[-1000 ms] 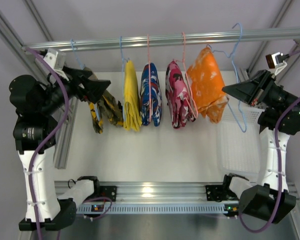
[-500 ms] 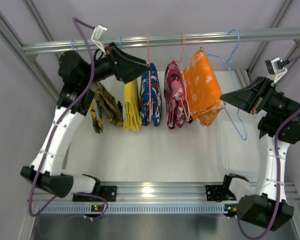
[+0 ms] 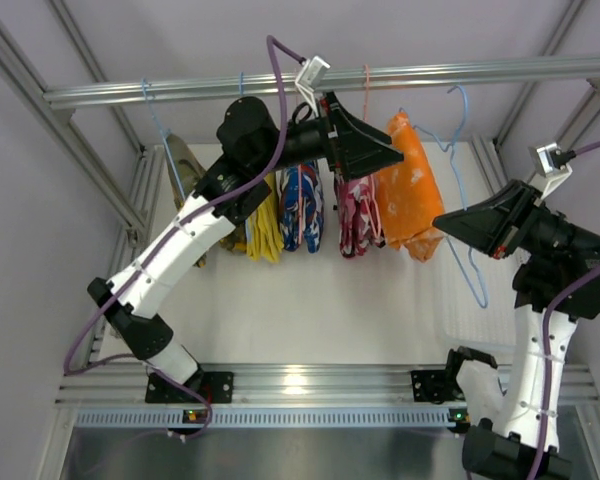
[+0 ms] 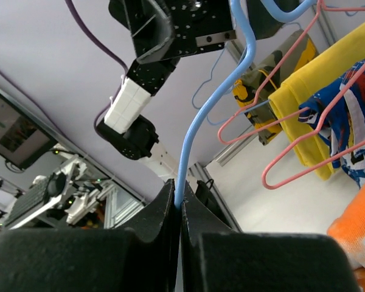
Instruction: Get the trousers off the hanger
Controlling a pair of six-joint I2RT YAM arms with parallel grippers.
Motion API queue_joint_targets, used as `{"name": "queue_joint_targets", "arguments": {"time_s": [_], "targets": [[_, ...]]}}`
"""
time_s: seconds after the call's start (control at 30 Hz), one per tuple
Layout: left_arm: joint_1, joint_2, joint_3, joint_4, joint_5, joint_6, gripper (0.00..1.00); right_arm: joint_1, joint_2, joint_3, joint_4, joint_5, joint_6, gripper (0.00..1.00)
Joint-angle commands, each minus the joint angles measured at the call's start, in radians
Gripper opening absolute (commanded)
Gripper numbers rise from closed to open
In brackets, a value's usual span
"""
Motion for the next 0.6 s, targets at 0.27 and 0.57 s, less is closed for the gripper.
{"name": "queue_joint_targets", "arguments": {"time_s": [0.27, 0.57], "targets": [[-0.18, 0.043, -0.083, 0.226, -0.067, -0.132, 0.97, -0.01, -0.135, 0.012, -0.34, 0.138, -0.43, 0.0], [-0.234, 0.135, 0.015, 0.289, -0.098, -0.17, 0.95, -0.008, -0.175, -0.005, -0.481, 0.132, -0.538, 0.0]]}}
